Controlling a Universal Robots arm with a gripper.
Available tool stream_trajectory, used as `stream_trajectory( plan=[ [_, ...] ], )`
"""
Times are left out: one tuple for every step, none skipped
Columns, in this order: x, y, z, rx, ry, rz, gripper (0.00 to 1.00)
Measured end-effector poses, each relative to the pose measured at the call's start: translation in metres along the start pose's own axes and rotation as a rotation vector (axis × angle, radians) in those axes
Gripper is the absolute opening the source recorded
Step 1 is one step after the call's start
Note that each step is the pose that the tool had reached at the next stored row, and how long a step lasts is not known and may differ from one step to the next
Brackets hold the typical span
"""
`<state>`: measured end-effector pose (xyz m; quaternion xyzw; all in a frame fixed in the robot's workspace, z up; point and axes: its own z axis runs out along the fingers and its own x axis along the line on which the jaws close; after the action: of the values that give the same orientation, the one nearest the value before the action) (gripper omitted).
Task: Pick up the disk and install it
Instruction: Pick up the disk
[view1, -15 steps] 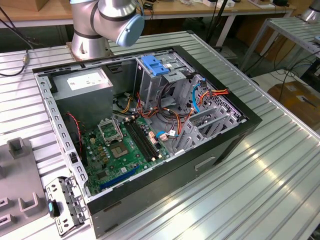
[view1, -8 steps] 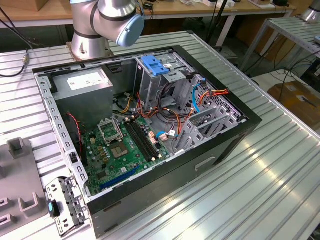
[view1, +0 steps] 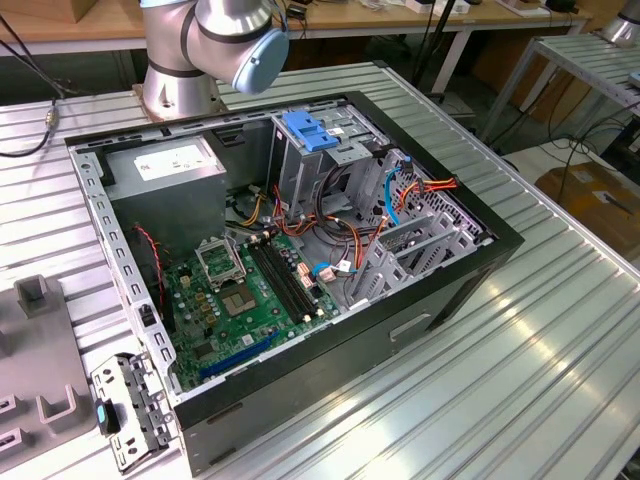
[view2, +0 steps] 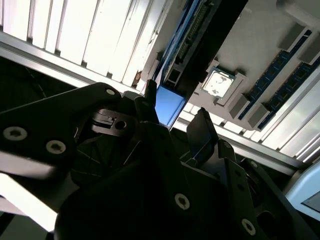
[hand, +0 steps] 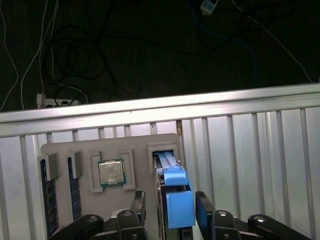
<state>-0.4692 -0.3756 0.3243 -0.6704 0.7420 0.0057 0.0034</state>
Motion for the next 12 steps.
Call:
stream_trajectory(
  plan=[
    [0.0,0.0,0.0008,-0.0001,-0.0006,0.0,0.52],
    [-0.0001,0.0001,0.0015,-0.0001,-0.0012,0.0,0.52],
    [-0.0001,0.0001,0.0018,-0.0003,-0.0013,0.0,0.52],
    [0.0,0.0001,0.0021,-0.0004,-0.0013,0.0,0.52],
    [0.0,0.0,0.0021,-0.0004,-0.0013,0.0,0.52],
    [0.0,0.0,0.0023,-0.0002,-0.0015,0.0,0.52],
    [0.0,0.0,0.0023,-0.0002,-0.0015,0.0,0.52],
    [0.0,0.0,0.0024,-0.0002,-0.0015,0.0,0.52],
    [0.0,0.0,0.0024,-0.0001,-0.0015,0.0,0.52],
    [0.0,0.0,0.0024,-0.0002,-0.0015,0.0,0.52],
    [0.0,0.0,0.0024,-0.0002,-0.0015,0.0,0.52],
    [0.0,0.0,0.0025,-0.0001,-0.0015,0.0,0.52]
  ],
)
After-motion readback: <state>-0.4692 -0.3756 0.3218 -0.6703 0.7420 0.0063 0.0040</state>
